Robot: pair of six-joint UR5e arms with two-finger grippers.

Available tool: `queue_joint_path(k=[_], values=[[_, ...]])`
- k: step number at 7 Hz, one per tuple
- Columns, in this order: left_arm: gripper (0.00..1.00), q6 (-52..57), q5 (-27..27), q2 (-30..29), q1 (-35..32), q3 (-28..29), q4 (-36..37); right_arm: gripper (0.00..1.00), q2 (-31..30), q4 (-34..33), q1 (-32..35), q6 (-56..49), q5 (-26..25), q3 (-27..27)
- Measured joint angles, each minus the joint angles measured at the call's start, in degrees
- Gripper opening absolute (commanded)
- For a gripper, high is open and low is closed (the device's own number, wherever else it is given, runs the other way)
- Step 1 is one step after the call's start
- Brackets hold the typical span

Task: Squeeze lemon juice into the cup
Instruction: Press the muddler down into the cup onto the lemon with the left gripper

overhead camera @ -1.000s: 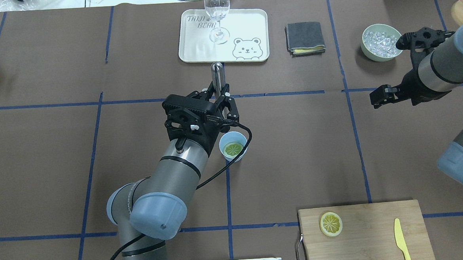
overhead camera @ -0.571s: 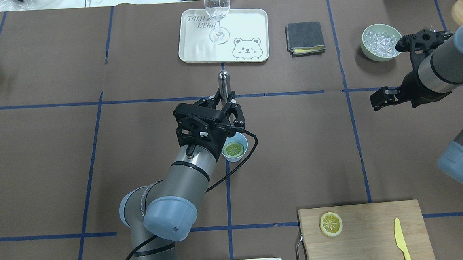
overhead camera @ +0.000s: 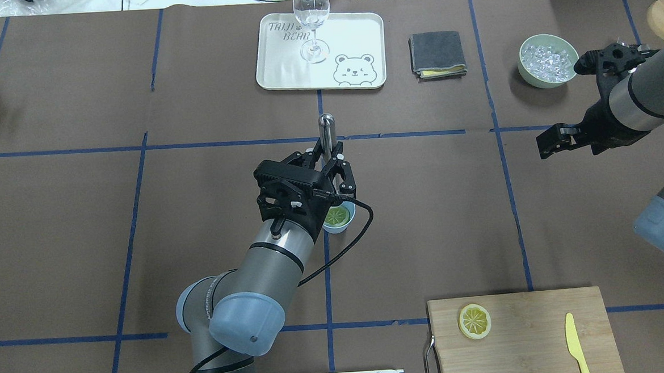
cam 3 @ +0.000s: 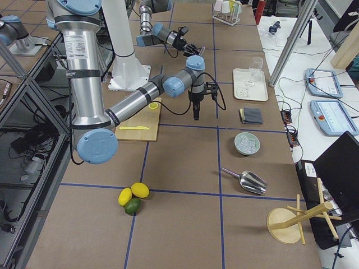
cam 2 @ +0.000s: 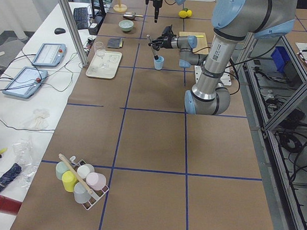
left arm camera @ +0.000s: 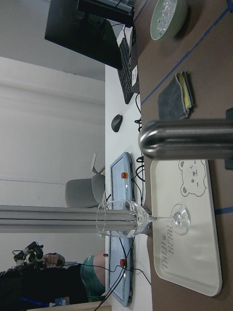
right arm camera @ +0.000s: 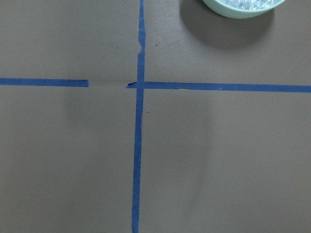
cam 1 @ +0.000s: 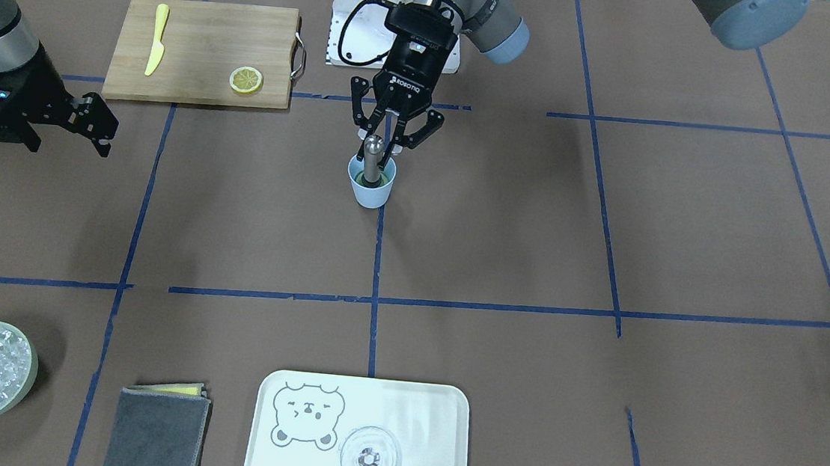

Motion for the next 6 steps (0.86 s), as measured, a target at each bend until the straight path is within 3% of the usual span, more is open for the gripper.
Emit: queue_joint_path(k=[6], values=[[0.00,-0.2,0.0,0.9,2.8,2.5,-0.9,1.00,-0.5,1.4,0.7,-0.1,1.3,-0.6]])
